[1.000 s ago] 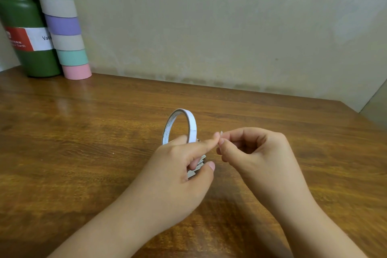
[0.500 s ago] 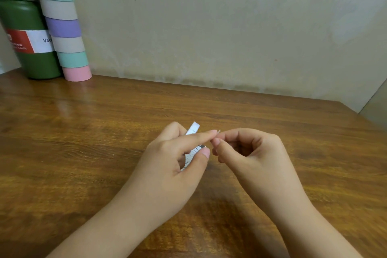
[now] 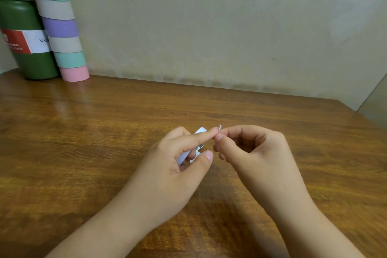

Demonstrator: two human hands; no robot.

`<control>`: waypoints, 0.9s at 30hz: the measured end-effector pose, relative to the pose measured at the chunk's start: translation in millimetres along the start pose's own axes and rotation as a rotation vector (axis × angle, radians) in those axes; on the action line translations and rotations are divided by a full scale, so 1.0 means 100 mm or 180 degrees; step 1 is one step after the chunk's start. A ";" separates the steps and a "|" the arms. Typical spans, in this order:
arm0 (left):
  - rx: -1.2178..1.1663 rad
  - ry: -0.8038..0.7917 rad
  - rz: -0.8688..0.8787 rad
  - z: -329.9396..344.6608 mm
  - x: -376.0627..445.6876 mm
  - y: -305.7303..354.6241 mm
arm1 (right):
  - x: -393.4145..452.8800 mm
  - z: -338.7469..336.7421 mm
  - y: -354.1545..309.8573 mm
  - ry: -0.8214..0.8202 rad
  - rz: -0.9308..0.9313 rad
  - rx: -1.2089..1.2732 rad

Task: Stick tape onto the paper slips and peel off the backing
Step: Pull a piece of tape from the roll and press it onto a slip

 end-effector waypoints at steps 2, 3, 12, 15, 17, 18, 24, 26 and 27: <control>-0.0002 0.0003 -0.0012 0.00 0.00 0.00 | 0.00 0.00 0.00 -0.0036 0.0022 -0.0002; -0.0004 0.0006 -0.0014 0.00 0.00 0.01 | 0.00 0.00 0.00 -0.0054 0.0036 -0.0011; 0.0088 0.0025 0.0054 -0.01 0.00 0.02 | 0.02 0.00 0.00 -0.0063 -0.0035 -0.0169; 0.0181 0.0033 0.0121 0.00 0.00 0.01 | 0.01 -0.01 -0.01 0.0025 -0.0067 -0.0182; 0.0270 0.0022 0.0197 0.00 0.00 0.01 | 0.01 -0.02 -0.01 0.0071 -0.0075 -0.0217; 0.0341 0.0015 0.0255 0.01 0.00 0.01 | 0.01 -0.02 -0.01 0.0083 -0.0074 -0.0234; 0.0893 0.0009 0.0589 0.00 -0.02 -0.02 | 0.01 -0.01 0.03 -0.0055 0.0181 -0.0118; 0.0892 -0.0012 0.0553 0.01 -0.02 -0.02 | 0.01 -0.01 0.03 -0.0077 0.0259 -0.0062; 0.0843 -0.0009 0.0525 0.01 -0.02 -0.02 | 0.01 -0.01 0.03 -0.0087 0.0297 -0.0029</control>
Point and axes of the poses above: each hand's wrist, its own x-axis towards the middle knuckle, its own z-axis out of the palm, y = z × x, the point moved 4 cm from there along x, towards the middle knuckle, and after that the axes turned 9 degrees about y, right-handed, at the moved point
